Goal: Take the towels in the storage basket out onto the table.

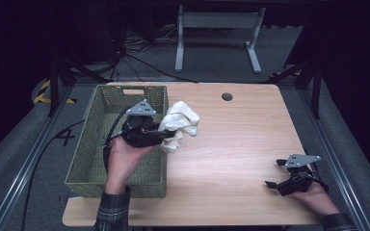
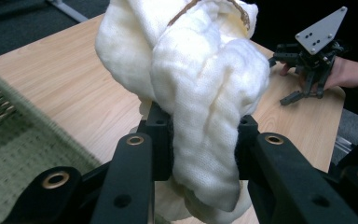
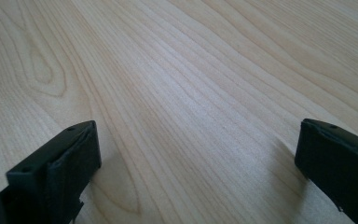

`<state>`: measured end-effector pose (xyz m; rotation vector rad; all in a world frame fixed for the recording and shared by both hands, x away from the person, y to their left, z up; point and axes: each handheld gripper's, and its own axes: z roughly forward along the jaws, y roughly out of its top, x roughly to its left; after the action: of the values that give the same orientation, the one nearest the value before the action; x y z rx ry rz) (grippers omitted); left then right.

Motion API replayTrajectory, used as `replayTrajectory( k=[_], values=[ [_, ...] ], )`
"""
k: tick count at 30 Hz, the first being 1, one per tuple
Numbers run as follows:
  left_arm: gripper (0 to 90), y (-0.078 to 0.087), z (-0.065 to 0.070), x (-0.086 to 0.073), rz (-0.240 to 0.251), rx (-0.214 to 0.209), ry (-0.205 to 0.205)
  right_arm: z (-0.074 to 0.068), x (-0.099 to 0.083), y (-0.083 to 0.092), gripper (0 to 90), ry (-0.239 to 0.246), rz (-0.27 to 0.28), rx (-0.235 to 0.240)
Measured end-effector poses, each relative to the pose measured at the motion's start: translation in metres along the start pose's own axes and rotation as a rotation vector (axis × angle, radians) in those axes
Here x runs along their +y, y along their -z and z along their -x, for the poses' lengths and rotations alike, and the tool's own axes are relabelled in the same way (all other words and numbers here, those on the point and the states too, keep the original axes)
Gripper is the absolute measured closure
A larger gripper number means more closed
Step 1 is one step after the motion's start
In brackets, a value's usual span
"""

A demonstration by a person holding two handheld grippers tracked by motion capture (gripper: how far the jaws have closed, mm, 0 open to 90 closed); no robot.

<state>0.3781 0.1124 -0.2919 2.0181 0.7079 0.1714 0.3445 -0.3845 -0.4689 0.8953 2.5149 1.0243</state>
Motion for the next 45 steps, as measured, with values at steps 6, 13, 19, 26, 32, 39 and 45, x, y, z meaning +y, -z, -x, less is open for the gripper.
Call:
replayTrajectory(
  k=[6, 13, 19, 26, 32, 39, 45],
  values=[
    [69.7, -0.018, 0.011, 0.008, -0.005, -0.028, -0.018, 0.0, 0.0, 0.0, 0.3, 0.0, 0.0, 0.0],
    [69.7, -0.037, 0.022, 0.013, -0.006, -0.061, -0.033, 0.0, 0.0, 0.0, 0.3, 0.0, -0.001, 0.0],
    [69.7, -0.059, 0.03, 0.015, -0.024, -0.079, -0.05, 0.0, 0.0, 0.0, 0.3, 0.0, -0.001, 0.0],
    [69.7, -0.084, 0.04, 0.013, -0.037, -0.091, -0.056, 0.0, 0.0, 0.0, 0.3, 0.0, -0.001, 0.0],
    [69.7, -0.111, 0.051, 0.009, -0.067, -0.108, -0.061, 0.0, 0.0, 0.0, 0.3, 0.0, -0.001, 0.0],
    [69.7, -0.141, 0.063, 0.0, -0.09, -0.124, -0.072, 0.0, 0.0, 0.0, 0.3, 0.001, 0.0, 0.003],
    [69.7, -0.164, 0.067, -0.012, -0.112, -0.125, -0.073, 0.0, 0.0, 0.0, 0.3, 0.002, 0.0, 0.004]
  ],
)
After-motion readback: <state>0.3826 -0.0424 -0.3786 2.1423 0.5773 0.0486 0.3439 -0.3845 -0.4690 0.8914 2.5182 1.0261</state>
